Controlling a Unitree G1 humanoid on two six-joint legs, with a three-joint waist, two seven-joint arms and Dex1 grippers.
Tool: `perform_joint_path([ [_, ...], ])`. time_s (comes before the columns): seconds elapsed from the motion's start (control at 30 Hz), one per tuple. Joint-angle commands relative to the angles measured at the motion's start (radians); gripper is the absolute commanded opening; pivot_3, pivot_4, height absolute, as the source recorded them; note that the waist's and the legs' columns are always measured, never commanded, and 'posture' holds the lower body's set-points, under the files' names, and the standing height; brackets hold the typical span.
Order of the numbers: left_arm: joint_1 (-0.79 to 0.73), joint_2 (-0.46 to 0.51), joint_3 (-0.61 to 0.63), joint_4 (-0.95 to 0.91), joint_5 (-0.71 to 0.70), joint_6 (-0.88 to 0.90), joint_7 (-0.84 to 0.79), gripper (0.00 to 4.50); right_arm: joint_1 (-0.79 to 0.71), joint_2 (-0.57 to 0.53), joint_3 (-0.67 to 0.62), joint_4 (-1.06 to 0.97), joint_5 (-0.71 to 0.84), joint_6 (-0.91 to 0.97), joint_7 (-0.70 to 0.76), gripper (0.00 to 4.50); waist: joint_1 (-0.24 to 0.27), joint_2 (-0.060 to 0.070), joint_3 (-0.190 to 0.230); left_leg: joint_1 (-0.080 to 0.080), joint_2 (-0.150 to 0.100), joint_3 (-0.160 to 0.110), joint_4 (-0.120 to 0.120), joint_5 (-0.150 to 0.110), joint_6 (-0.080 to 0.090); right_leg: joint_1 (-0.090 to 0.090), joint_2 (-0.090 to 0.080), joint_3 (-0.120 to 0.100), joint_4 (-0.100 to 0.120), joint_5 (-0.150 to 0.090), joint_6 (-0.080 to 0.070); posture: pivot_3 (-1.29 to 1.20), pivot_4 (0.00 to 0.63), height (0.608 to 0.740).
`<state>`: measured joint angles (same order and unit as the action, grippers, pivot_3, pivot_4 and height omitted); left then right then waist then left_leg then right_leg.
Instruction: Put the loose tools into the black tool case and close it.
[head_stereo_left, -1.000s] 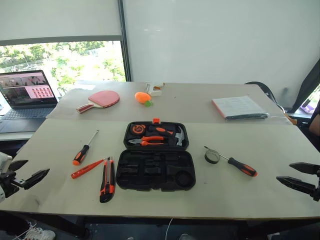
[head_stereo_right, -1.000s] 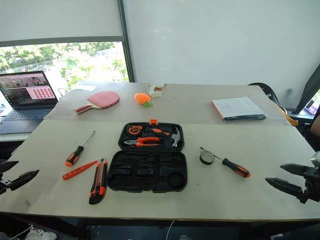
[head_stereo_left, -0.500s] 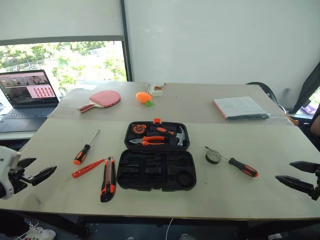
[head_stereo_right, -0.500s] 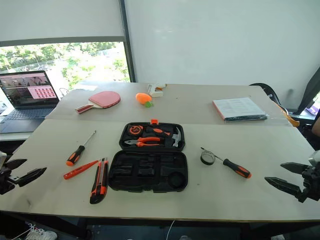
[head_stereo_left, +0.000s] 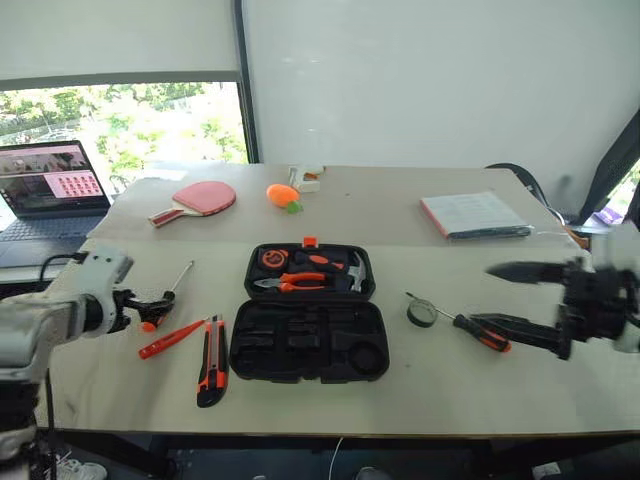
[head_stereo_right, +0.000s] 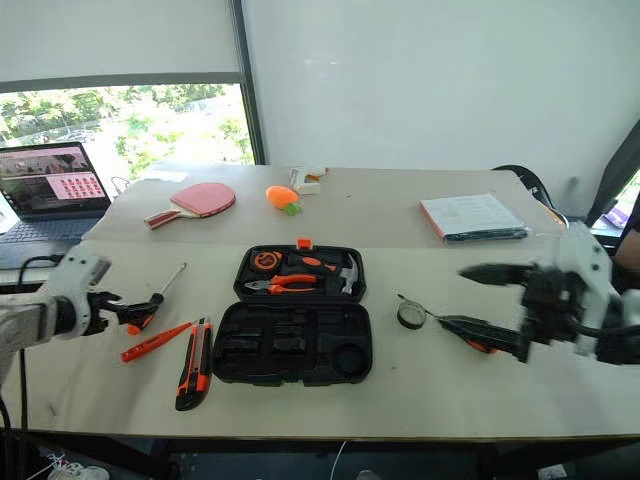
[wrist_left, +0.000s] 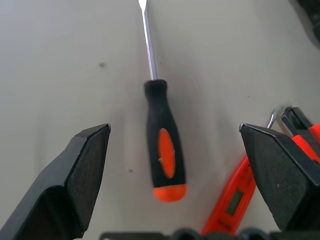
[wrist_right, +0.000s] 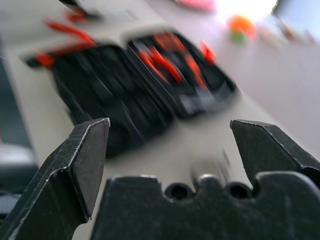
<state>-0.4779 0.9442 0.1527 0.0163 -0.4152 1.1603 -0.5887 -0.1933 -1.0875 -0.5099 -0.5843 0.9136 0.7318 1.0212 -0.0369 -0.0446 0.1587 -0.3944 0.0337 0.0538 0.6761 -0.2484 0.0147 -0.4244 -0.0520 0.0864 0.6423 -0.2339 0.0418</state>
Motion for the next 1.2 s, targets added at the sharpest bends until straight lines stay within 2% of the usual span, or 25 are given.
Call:
perform_joint_path([
  [0.03, -0.086, -0.018, -0.067, 0.113, 0.073, -0.034, 0.028, 4.45, -0.116, 0.0, 0.073, -0.06, 0.129, 0.051, -0.085, 4.49, 0.0, -0.004, 0.0, 0.0, 0.0, -0.001, 0.0, 0.0, 0.0, 0.0, 0.0, -0.001, 0.0, 0.0, 0.0, 0.0, 0.15, 0.737],
  [0.17, -0.17, -0.06, -0.124, 0.241, 0.105, -0.024, 0.023, 4.45, -0.165, 0.02, 0.134, -0.092, 0.183, 0.062, -0.125, 4.49, 0.007, -0.006, 0.001, -0.005, -0.002, -0.002, 0.002, 0.0, 0.0, -0.002, -0.003, -0.004, -0.001, 0.0, 0.0, 0.0, 0.15, 0.737],
  [0.37, -0.231, -0.1, -0.166, 0.377, 0.135, -0.038, 0.001, 4.45, -0.176, 0.044, 0.181, -0.102, 0.181, 0.041, -0.146, 4.49, 0.023, -0.005, 0.0, -0.008, -0.003, -0.005, 0.003, 0.0, 0.0, -0.003, -0.005, -0.008, -0.001, 0.0, 0.0, 0.0, 0.15, 0.737],
  [0.47, -0.246, -0.112, -0.169, 0.411, 0.14, -0.033, -0.012, 3.81, -0.17, 0.053, 0.189, -0.101, 0.166, 0.032, -0.143, 4.5, 0.024, -0.005, 0.0, -0.006, -0.003, -0.006, 0.003, 0.0, 0.0, -0.001, -0.004, -0.008, 0.001, 0.0, 0.0, 0.0, 0.15, 0.737],
  [0.6, -0.255, -0.116, -0.152, 0.452, 0.14, -0.011, -0.026, 2.29, -0.166, 0.058, 0.188, -0.102, 0.162, 0.026, -0.138, 4.5, 0.023, -0.005, 0.0, -0.005, -0.003, -0.007, 0.004, 0.0, 0.0, 0.0, -0.005, -0.009, 0.001, 0.0, -0.001, 0.0, 0.15, 0.737],
  [0.77, -0.247, -0.102, -0.133, 0.48, 0.162, -0.058, -0.028, 0.85, -0.154, 0.065, 0.176, -0.099, 0.16, 0.02, -0.142, 4.5, 0.024, -0.004, -0.001, -0.006, -0.003, -0.008, 0.004, 0.0, 0.0, 0.0, -0.006, -0.011, 0.0, 0.0, -0.001, 0.0, 0.15, 0.737],
  [0.9, -0.311, -0.088, -0.139, 0.502, 0.191, -0.26, -0.09, 0.84, -0.126, 0.064, 0.157, -0.104, 0.164, 0.02, -0.148, 4.5, 0.026, -0.003, -0.001, -0.006, -0.003, -0.009, 0.004, 0.0, 0.0, 0.001, -0.006, -0.013, 0.001, 0.0, -0.001, 0.0, 0.15, 0.737],
  [1.03, -0.456, -0.099, -0.181, 0.486, 0.192, -0.412, -0.246, 0.84, -0.094, 0.064, 0.138, -0.109, 0.18, 0.027, -0.158, 4.5, 0.036, -0.007, 0.001, -0.012, -0.003, -0.013, 0.008, 0.001, 0.0, -0.001, -0.005, -0.017, 0.001, 0.001, -0.002, 0.0, 0.15, 0.737],
  [1.1, -0.514, -0.105, -0.233, 0.45, 0.192, -0.446, -0.355, 0.84, -0.077, 0.064, 0.136, -0.117, 0.177, 0.024, -0.158, 4.5, 0.044, -0.008, 0.002, -0.016, -0.003, -0.015, 0.01, 0.001, 0.0, -0.002, -0.005, -0.02, 0.0, 0.001, -0.002, 0.0, 0.15, 0.737],
  [1.2, -0.576, -0.122, -0.394, 0.336, 0.221, -0.538, -0.598, 0.84, -0.046, 0.067, 0.138, -0.127, 0.158, 0.019, -0.16, 4.5, 0.048, -0.008, 0.001, -0.017, -0.005, -0.015, 0.01, 0.0, 0.001, -0.001, -0.007, -0.019, -0.002, 0.001, 0.0, 0.0, 0.15, 0.737],
])
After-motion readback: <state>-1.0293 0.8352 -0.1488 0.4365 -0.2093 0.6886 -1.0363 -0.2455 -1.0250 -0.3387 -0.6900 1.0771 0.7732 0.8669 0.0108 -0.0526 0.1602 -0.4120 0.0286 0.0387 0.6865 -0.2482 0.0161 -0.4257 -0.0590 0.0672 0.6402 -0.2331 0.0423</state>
